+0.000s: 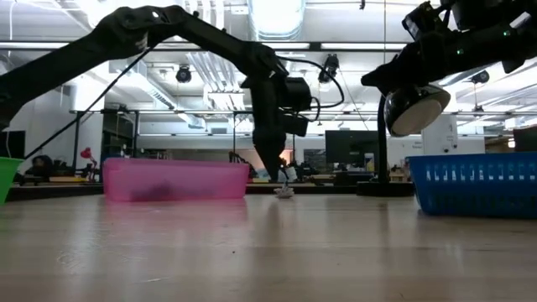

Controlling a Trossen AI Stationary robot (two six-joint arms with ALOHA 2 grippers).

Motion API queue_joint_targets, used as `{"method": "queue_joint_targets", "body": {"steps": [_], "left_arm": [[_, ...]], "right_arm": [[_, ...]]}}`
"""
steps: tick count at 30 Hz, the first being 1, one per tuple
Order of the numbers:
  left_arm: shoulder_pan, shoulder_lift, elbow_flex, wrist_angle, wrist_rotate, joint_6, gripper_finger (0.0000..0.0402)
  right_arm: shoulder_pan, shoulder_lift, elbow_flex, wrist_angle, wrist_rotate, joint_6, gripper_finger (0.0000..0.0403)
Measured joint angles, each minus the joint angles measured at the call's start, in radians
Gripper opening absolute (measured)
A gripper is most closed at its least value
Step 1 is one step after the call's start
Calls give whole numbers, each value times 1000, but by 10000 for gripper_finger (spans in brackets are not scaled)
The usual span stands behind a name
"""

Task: Pick and place items into bin
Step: Put the white charger cable into the red bin

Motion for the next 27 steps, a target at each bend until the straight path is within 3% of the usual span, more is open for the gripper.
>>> {"method": "queue_joint_targets", "body": {"steps": [6, 9, 15, 20, 27], "left_arm": [[-36, 0, -5, 33, 3, 49, 246], [-46, 0, -5, 51, 10, -17, 246], [-43, 0, -7, 65, 1, -466, 246], [-35, 0, -10, 176, 10, -952, 246], [-37, 0, -14, 272, -5, -1130, 246]], "right_arm": [[0, 0, 0, 0, 0, -2, 199], [0, 0, 0, 0, 0, -2, 199], [0, 0, 0, 1, 0, 1, 199], [0, 0, 0, 0, 0, 4, 199], [0, 0, 0, -6, 0, 12, 199]]}}
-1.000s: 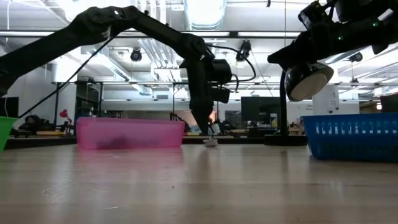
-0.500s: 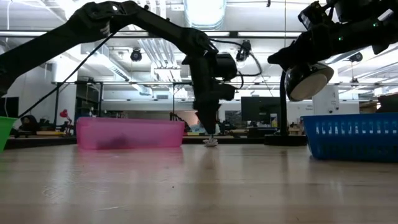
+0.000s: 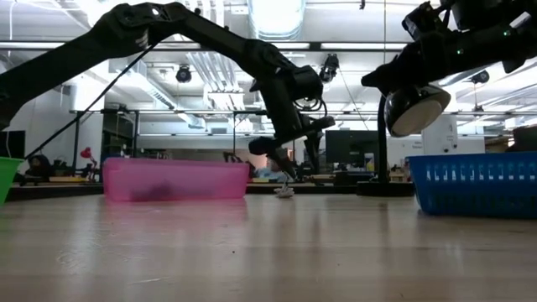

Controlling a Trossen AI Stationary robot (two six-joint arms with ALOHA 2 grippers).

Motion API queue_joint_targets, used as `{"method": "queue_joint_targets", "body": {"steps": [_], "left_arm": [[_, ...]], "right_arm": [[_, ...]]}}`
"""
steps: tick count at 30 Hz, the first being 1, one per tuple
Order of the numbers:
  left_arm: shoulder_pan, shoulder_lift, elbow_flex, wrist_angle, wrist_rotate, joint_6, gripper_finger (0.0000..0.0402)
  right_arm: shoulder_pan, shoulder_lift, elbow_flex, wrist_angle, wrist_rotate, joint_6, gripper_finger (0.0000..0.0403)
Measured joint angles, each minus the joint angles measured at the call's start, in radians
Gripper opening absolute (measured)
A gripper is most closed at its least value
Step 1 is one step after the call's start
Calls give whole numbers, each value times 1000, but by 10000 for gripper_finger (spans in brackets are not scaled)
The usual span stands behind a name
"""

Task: Pick and place items into bin
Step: Put the white charger cable into the red bin

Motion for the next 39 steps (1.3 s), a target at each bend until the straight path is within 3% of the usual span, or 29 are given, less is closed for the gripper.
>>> {"method": "queue_joint_targets", "body": {"steps": [13, 17, 27, 39], "left_arm": [[2, 0, -4, -139, -11, -76, 246], [2, 0, -18, -152, -57, -100, 246], [2, 0, -19, -162, -52, -183, 246], [5, 0, -12, -181, 51, -183, 246]], "right_arm": [[0, 0, 0, -30, 0, -3, 199], [0, 0, 0, -30, 0, -3, 199], [0, 0, 0, -30, 0, -3, 199], [0, 0, 0, -31, 0, -13, 199]]}}
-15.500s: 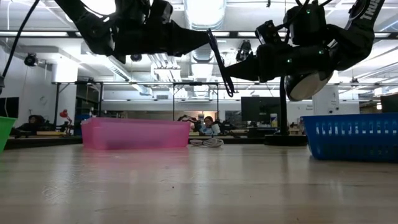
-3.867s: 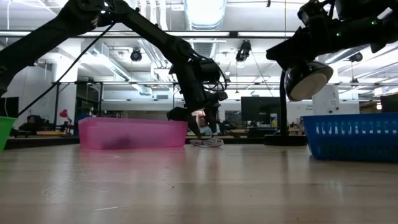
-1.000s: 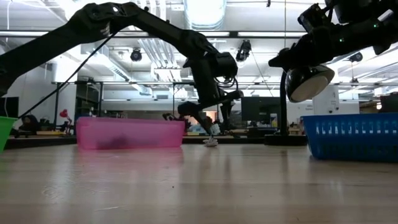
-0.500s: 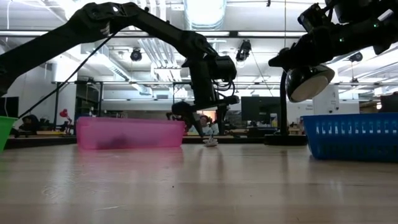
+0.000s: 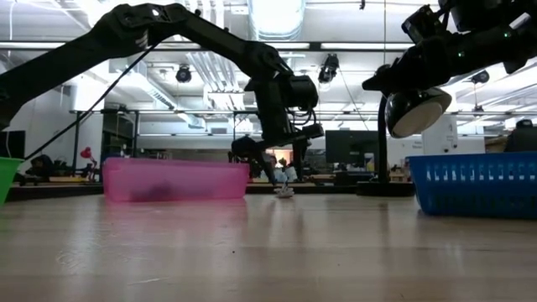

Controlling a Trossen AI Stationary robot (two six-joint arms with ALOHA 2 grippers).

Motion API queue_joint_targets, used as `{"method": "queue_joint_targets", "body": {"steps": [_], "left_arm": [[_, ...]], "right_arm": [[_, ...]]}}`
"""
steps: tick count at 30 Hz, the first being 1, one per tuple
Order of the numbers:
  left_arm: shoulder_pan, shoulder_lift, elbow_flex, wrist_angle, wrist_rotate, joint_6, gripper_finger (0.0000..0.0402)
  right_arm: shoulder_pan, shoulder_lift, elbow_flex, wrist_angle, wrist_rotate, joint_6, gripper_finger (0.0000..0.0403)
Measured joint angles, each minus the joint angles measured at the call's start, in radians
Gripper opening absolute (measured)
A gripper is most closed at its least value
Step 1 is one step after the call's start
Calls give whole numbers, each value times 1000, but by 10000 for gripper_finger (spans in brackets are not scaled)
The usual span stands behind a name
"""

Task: Pick and place items into bin
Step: Put the white charger cable into the red bin

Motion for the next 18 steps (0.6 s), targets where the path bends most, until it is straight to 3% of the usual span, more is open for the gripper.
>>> {"method": "queue_joint_targets", "body": {"steps": [3, 8, 13, 18], "left_arm": [[1, 0, 0, -2, 44, 59, 246], [4, -32, 0, -4, 228, 291, 246], [-11, -109, 0, -9, 210, 498, 246], [-45, -173, -9, -9, 60, 417, 246]], "right_arm": [[0, 0, 0, -2, 0, -4, 199], [0, 0, 0, -16, 0, -12, 199], [0, 0, 0, -15, 0, -8, 199], [0, 1, 0, -24, 0, 10, 199]]}}
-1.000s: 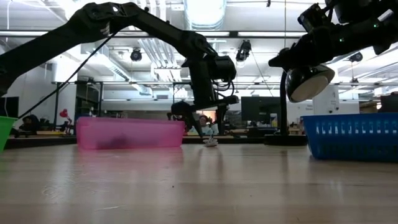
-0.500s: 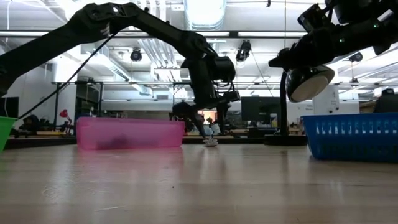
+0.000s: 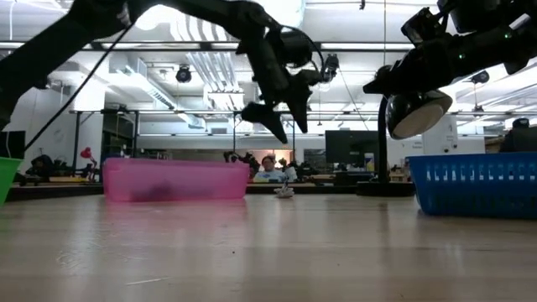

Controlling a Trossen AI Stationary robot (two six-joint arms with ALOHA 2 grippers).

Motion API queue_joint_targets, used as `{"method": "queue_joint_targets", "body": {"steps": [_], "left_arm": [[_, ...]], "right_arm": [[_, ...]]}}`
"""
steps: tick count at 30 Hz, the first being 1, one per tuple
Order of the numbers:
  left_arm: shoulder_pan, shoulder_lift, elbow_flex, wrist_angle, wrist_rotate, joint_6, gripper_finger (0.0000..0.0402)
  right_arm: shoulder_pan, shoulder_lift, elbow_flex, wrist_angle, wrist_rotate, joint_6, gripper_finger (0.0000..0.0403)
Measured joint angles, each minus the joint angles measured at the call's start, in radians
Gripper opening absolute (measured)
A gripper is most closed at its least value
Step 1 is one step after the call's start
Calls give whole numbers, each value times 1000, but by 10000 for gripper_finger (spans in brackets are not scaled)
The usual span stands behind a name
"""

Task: Pick and place items into bin
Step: Put the white charger cable into the red bin

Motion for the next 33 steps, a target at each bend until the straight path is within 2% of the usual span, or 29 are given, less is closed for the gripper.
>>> {"method": "queue_joint_targets", "body": {"steps": [4, 8, 9, 17, 20, 24, 26, 33], "left_arm": [[-74, -26, -16, -44, -38, -44, 246], [-132, -29, -33, -59, -249, -110, 246], [-134, -31, -44, -53, -272, -126, 246], [-80, 36, -145, 8, -192, -311, 246], [-50, 44, -147, 81, -147, -358, 246], [-47, 62, -148, 229, -188, -403, 246], [-44, 77, -148, 261, -172, -416, 246], [-24, 100, -149, 209, -191, -441, 246]], "right_arm": [[0, 0, 0, -8, 0, 8, 199], [0, 0, -2, -26, 0, 21, 199], [0, 0, -2, -24, 0, 33, 199], [0, 0, -2, -22, 0, 62, 199], [0, -1, -2, -22, 0, 48, 199], [0, -1, -2, -24, 1, 38, 199], [-1, -1, -2, -30, 1, 30, 199], [0, -1, -2, -43, 1, 8, 199]]}}
